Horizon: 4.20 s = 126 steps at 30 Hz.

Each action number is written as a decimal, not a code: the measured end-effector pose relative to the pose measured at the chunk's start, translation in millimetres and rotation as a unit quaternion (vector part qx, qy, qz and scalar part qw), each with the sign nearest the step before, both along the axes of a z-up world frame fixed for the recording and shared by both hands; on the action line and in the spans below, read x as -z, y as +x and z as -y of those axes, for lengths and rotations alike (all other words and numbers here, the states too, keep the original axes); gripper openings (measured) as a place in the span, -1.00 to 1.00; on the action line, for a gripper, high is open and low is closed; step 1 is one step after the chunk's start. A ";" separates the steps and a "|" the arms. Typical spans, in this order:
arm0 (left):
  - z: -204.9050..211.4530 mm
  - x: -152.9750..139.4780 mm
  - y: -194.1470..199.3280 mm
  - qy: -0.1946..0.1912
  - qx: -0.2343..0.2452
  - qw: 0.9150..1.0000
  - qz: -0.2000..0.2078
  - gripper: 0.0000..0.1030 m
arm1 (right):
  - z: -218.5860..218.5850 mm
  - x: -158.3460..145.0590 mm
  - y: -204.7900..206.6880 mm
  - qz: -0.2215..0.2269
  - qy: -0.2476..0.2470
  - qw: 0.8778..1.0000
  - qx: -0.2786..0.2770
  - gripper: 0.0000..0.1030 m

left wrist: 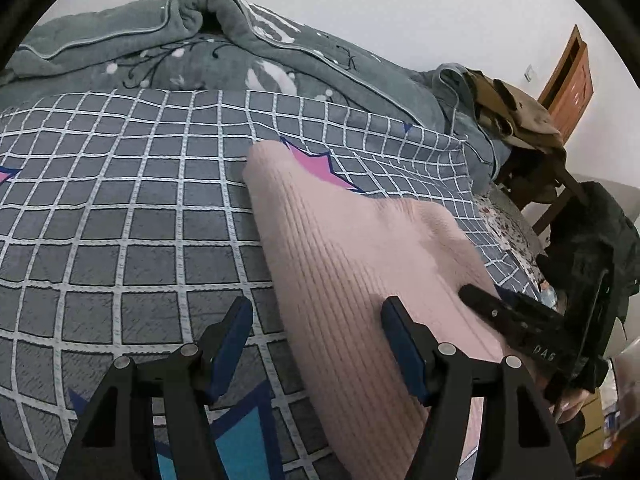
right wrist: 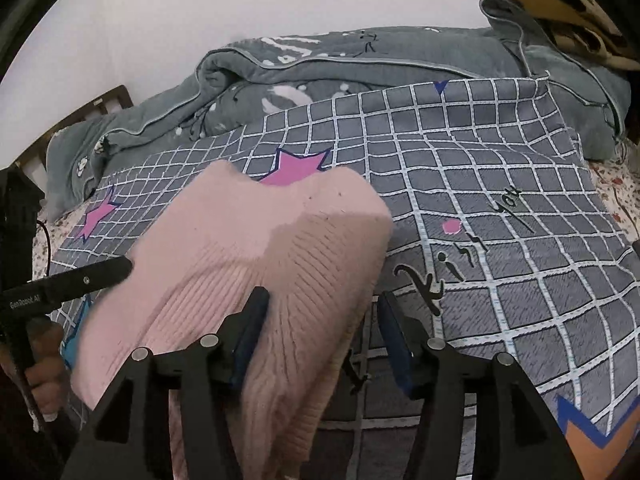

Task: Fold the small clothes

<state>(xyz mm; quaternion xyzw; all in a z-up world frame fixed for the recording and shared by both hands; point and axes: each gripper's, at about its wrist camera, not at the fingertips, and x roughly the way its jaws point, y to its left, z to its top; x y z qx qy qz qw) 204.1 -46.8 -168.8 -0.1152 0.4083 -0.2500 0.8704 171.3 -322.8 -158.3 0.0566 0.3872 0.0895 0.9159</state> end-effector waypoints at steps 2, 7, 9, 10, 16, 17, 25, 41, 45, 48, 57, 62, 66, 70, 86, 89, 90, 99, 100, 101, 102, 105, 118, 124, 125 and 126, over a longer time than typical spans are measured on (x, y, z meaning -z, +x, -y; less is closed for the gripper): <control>2.0 0.8 0.0 0.002 0.005 1.000 0.001 0.29 | 4.1 -0.9 1.0 -0.005 0.009 1.000 0.001 0.04; 1.5 6.6 7.7 -0.027 0.014 0.999 -0.025 0.26 | 8.7 6.2 9.7 -0.027 0.049 0.998 0.004 0.06; 2.0 9.6 10.8 -0.040 0.018 0.998 -0.034 0.25 | 10.7 12.5 15.2 -0.045 0.078 0.996 0.001 0.07; 2.7 11.4 12.4 -0.045 0.020 0.998 -0.038 0.21 | 12.8 16.8 18.8 -0.055 0.099 0.994 -0.001 0.09; 7.1 13.5 14.9 -0.052 0.012 0.998 -0.036 0.03 | 11.9 23.7 26.4 -0.061 0.127 0.990 -0.013 0.15; 7.5 12.7 15.0 -0.053 0.010 0.998 -0.033 0.00 | 11.0 24.4 27.1 -0.060 0.131 0.990 -0.016 0.15; -0.8 -1.0 17.0 -0.073 0.000 0.997 -0.011 -0.28 | 1.4 13.4 24.0 -0.033 0.151 0.988 -0.007 -0.38; -91.4 -22.9 48.0 -0.051 -0.091 0.994 0.020 -0.34 | -101.4 -27.1 79.0 0.008 0.190 0.979 -0.072 -0.44; -116.3 -20.7 60.7 -0.065 -0.105 0.992 0.019 -0.34 | -122.4 -27.8 93.3 0.015 0.193 0.978 -0.084 -0.45; -118.9 -12.9 73.5 -0.059 -0.113 0.992 0.006 -0.34 | -129.0 -22.6 104.4 0.016 0.176 0.981 -0.081 -0.44; -105.1 -7.8 72.3 0.000 -0.115 0.993 0.012 -0.04 | -128.4 -6.7 104.0 0.010 -0.005 0.998 -0.060 -0.10; -110.8 -8.4 70.6 -0.003 -0.120 0.993 0.012 0.06 | -129.9 -23.8 84.4 0.069 -0.034 0.995 -0.061 -0.10; -114.9 -5.5 70.0 -0.019 -0.129 0.991 0.011 0.11 | -132.8 -4.7 89.2 0.055 -0.034 0.995 -0.076 -0.75; -114.7 -6.9 64.3 -0.033 -0.126 0.991 0.016 0.13 | -126.7 -3.2 91.9 0.051 -0.057 0.996 -0.045 -0.80; -94.7 -9.4 31.8 0.011 -0.103 0.994 0.038 0.20 | -135.5 -32.1 38.8 0.103 0.027 0.988 -0.113 -0.35; -89.2 -9.5 24.2 0.038 -0.087 0.994 0.045 0.21 | -155.0 -20.7 28.7 0.095 -0.006 0.981 -0.166 -0.35; -87.5 -8.6 21.7 0.050 -0.083 0.994 0.046 0.22 | -158.3 -16.3 26.9 0.092 -0.017 0.980 -0.173 -0.35; -84.0 2.6 13.4 0.091 -0.076 0.992 0.039 0.36 | -161.1 4.3 37.9 0.058 -0.053 0.985 -0.154 -0.37; -83.0 3.3 12.6 0.095 -0.076 0.992 0.042 0.37 | -160.2 6.0 37.8 0.057 -0.053 0.985 -0.154 -0.37; -81.8 3.9 12.0 0.098 -0.076 0.991 0.044 0.37 | -159.3 7.4 38.5 0.056 -0.051 0.985 -0.154 -0.37; -80.5 4.3 11.7 0.099 -0.077 0.991 0.045 0.38 | -158.6 8.0 37.6 0.055 -0.047 0.985 -0.154 -0.37; -79.9 4.9 11.9 0.101 -0.078 0.991 0.046 0.41 | -153.1 10.3 42.0 0.046 -0.026 0.986 -0.155 -0.37; -79.1 6.9 16.9 0.106 -0.080 0.990 0.045 0.56 | -154.1 11.1 42.6 0.046 -0.026 0.987 -0.154 -0.37; -78.9 6.7 16.6 0.099 -0.087 0.990 0.051 0.57 | -153.1 11.1 42.2 0.048 -0.025 0.987 -0.153 -0.36; -78.7 6.3 16.0 0.099 -0.089 0.989 0.055 0.57 | -153.1 10.8 41.9 0.049 -0.025 0.987 -0.153 -0.36; -78.2 5.8 15.0 0.101 -0.092 0.989 0.060 0.57 | -153.4 10.5 41.9 0.049 -0.025 0.987 -0.152 -0.36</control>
